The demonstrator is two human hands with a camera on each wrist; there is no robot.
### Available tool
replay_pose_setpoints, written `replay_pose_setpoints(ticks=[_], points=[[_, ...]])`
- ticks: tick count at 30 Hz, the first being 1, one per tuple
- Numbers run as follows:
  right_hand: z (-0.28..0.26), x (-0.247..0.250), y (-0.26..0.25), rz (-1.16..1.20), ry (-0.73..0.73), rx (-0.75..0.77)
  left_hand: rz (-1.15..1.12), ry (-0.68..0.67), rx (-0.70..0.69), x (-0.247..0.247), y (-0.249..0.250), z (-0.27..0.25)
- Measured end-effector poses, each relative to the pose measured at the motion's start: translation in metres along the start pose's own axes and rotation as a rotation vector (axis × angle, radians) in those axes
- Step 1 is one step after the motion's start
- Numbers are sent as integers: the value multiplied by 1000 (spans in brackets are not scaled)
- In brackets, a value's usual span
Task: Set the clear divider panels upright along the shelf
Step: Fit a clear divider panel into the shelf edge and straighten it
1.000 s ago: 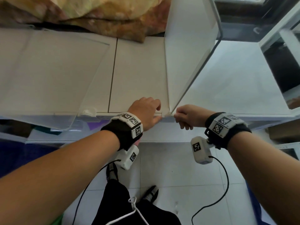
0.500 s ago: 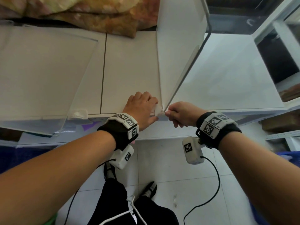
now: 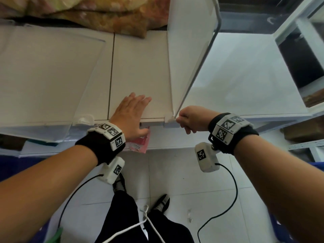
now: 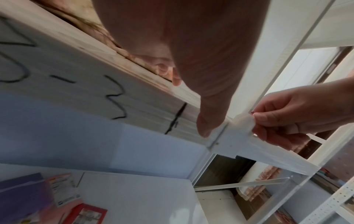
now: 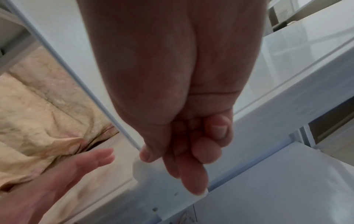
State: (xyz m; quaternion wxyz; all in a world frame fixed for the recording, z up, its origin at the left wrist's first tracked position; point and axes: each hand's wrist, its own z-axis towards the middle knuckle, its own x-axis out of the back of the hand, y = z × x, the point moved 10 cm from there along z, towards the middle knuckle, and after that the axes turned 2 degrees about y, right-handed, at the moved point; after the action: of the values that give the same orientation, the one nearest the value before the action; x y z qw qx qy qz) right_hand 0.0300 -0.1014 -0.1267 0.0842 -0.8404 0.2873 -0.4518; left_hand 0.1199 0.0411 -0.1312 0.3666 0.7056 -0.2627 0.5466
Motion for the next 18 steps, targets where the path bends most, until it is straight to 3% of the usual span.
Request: replay_pose_setpoints(ticks=[7,18], points=[[14,-11,-37,-24,-12,60,-47,19,78,-7,-21,-25],[27,-17,-56,-56,-42,107,-66,67,59,-9,-21,-21]])
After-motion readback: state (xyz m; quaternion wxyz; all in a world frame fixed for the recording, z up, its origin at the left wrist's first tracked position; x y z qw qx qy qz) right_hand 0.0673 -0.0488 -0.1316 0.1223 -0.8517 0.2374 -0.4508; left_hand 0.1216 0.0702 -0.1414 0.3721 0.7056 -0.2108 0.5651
